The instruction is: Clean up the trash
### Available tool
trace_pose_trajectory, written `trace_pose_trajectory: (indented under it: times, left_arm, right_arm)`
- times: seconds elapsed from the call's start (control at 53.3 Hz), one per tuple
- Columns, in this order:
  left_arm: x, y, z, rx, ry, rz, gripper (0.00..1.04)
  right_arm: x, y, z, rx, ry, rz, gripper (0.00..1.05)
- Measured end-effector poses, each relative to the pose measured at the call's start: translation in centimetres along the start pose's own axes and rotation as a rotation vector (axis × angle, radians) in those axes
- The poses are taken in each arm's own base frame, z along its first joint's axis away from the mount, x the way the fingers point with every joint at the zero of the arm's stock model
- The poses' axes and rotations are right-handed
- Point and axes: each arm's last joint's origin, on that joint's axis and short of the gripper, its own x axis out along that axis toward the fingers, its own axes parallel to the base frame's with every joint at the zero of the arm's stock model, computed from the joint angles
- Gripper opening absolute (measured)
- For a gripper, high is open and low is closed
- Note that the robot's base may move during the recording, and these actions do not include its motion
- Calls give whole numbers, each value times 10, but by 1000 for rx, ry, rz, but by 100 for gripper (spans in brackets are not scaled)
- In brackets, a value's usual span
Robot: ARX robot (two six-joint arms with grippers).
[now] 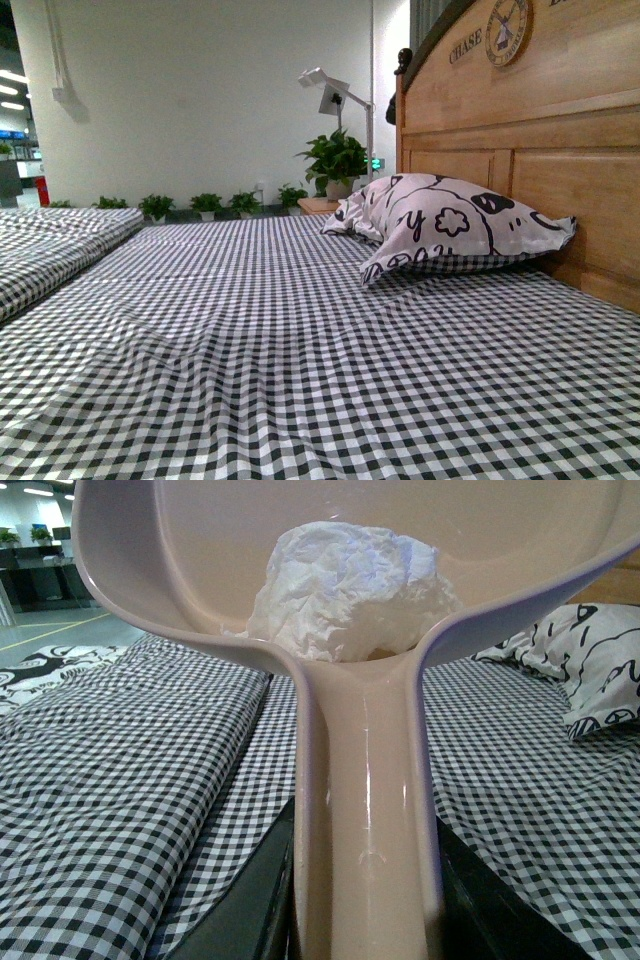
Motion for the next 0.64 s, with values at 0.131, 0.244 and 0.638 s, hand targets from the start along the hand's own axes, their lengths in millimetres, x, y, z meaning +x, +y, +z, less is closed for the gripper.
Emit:
trace_pose_trajectory:
  times: [0.131, 0.244, 0.638]
  left_arm:
    - [0, 0, 0, 0, 0, 0, 28]
    - [0, 0, 0, 0, 0, 0, 28]
    - [0, 0, 0, -3, 0, 0, 28]
  right_arm:
    - [0, 0, 0, 0, 0, 0, 19]
    - [0, 0, 0, 0, 0, 0, 19]
    - [0, 0, 0, 0, 0, 0, 19]
